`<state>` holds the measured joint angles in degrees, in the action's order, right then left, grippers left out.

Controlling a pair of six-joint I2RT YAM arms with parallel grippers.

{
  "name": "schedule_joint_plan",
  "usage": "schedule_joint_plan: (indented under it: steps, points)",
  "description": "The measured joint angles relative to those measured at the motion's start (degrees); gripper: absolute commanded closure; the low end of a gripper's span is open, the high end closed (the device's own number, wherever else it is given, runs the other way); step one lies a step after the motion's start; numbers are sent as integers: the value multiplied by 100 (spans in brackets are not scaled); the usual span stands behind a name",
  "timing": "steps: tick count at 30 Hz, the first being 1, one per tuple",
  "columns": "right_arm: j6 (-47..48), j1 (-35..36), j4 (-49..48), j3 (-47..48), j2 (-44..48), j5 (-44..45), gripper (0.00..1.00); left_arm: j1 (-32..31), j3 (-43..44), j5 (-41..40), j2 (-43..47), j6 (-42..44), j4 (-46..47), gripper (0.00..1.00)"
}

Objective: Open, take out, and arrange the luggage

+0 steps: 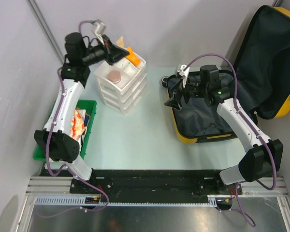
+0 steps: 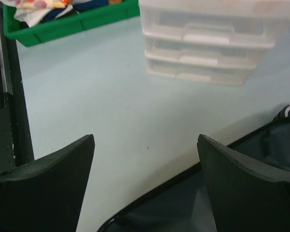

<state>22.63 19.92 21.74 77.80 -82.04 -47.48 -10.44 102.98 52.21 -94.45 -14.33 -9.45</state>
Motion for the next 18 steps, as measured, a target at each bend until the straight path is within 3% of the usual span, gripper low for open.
schedule_joint_plan:
  steps: [5,14,15,18]
  points:
    - [155,-138,452,-2,-61,96,9,511,691,-861,-2,542,-522,100]
    - [173,-190,483,0,-61,243,8,570,1193,-2234,-129,1517,-1237,100]
    - [181,-190,483,0,-61,260,8,570,1224,-2321,-179,1596,-1283,95]
    - [205,-195,490,0,-61,302,8,570,1314,-2465,-389,1867,-1443,94]
